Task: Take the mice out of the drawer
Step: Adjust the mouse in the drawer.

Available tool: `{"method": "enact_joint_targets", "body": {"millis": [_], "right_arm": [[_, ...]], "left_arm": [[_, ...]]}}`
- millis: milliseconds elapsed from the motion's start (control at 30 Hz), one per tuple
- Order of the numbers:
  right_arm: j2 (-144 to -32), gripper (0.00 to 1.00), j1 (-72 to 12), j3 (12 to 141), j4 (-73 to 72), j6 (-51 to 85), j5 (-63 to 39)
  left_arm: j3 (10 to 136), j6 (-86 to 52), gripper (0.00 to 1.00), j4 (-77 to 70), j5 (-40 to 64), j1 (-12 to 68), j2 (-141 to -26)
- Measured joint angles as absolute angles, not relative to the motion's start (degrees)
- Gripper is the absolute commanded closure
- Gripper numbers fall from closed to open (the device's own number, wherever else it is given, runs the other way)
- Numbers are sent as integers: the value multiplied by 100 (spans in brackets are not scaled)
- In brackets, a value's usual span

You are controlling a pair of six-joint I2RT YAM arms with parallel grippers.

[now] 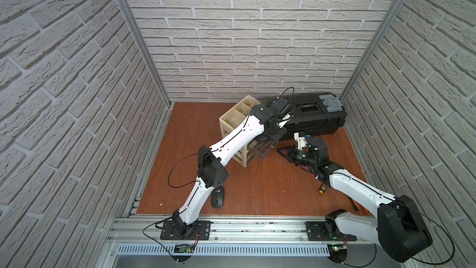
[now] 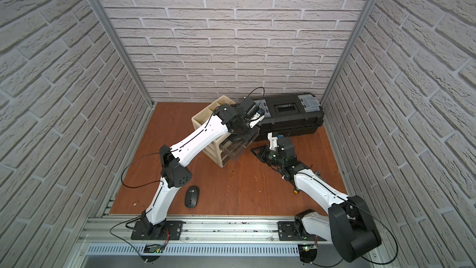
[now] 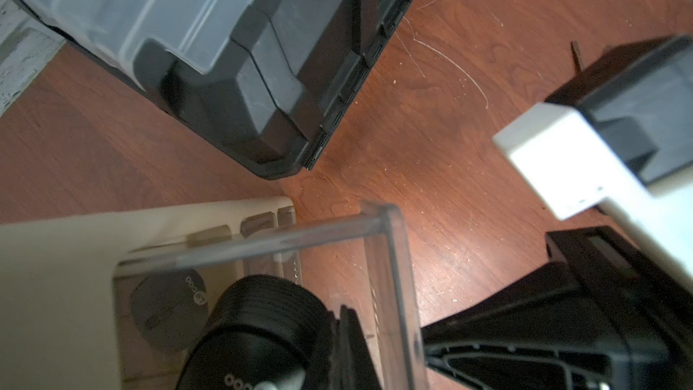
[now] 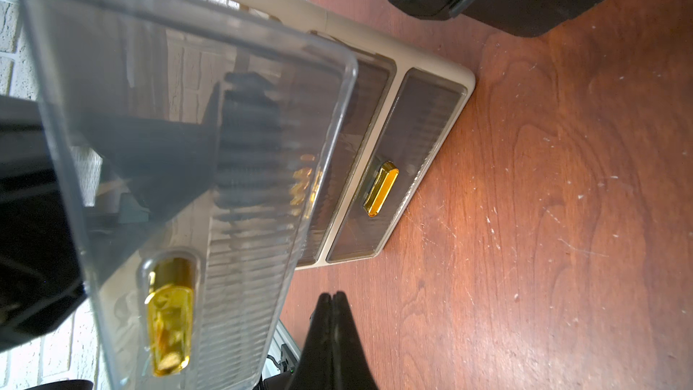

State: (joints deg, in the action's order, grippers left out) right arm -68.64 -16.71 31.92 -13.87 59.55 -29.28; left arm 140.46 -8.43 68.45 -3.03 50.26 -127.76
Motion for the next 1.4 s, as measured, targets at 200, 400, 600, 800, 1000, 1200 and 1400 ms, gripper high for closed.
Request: {"method": "enact_joint_targets", "body": {"millis": [200, 400, 600, 800, 1000, 1200, 1400], "right_arm": [[-6906, 97, -1671, 3192, -1455, 5955, -2945], [-6906, 97, -1671, 3192, -1468, 5953, -2947], [-6906, 97, -1671, 3192, -1472, 5955, -2947], [-6906, 97, -1671, 3192, -1472, 5953, -2947], [-6906, 97, -1671, 3194, -1472, 5953, -2947], [-6906, 97, -1671, 3192, -1472, 5953, -2947], [-6906, 97, -1671, 3192, -1476, 5955, -2950]], "left_arm": [[13552, -939, 100, 6842, -1055, 5063, -12287], [13260, -993, 100, 6788, -1914, 5151, -12044], [13203, -987, 100, 6735, -2510, 5297, -12156], [13185, -919, 100, 6565, -3354, 5465, -12505], [13100, -882, 100, 6418, -3997, 5603, -12621], [13207, -1002, 100, 6563, -4130, 5638, -12685], [13367, -1192, 100, 6829, -4082, 5636, -12774]]}}
